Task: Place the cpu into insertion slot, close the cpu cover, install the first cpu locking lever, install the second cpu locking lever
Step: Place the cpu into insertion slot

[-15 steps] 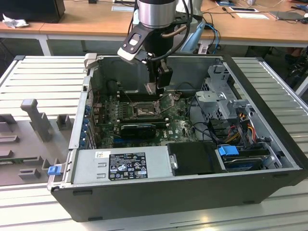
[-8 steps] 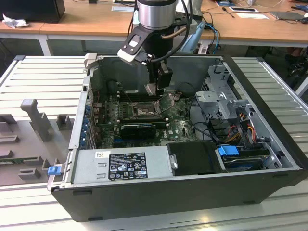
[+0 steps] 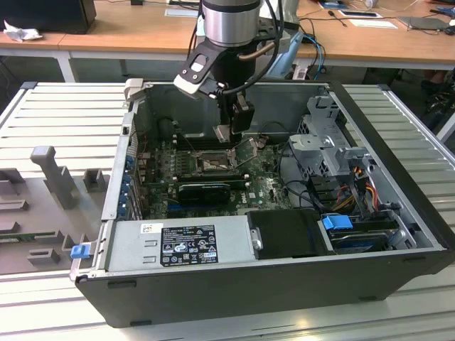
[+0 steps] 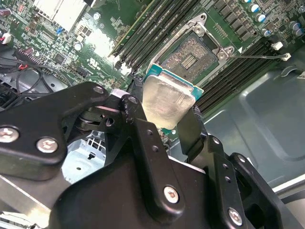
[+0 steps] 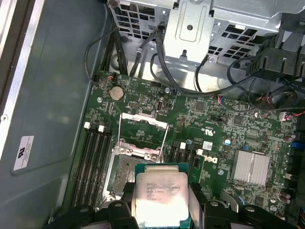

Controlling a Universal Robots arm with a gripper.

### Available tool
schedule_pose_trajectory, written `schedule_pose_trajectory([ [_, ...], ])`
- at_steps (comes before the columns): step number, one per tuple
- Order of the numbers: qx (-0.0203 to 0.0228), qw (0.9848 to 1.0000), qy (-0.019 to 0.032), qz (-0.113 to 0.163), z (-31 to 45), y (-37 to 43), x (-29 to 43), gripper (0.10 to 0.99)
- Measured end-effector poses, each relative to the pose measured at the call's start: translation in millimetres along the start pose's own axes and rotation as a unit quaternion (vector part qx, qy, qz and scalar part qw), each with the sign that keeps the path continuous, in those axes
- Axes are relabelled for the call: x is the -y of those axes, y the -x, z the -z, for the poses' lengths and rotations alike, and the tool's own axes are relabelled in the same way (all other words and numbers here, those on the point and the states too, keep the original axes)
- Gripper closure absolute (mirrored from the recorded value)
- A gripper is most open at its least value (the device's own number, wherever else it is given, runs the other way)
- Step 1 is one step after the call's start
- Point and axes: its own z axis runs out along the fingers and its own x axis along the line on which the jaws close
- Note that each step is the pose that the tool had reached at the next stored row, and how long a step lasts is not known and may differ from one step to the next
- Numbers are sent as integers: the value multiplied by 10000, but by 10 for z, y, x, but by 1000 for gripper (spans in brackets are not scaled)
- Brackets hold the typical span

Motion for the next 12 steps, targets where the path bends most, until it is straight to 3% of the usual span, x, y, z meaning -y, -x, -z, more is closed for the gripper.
schedule_pose_trajectory([
  [12, 3, 10000, 1, -35, -62, -7, 5, 557],
])
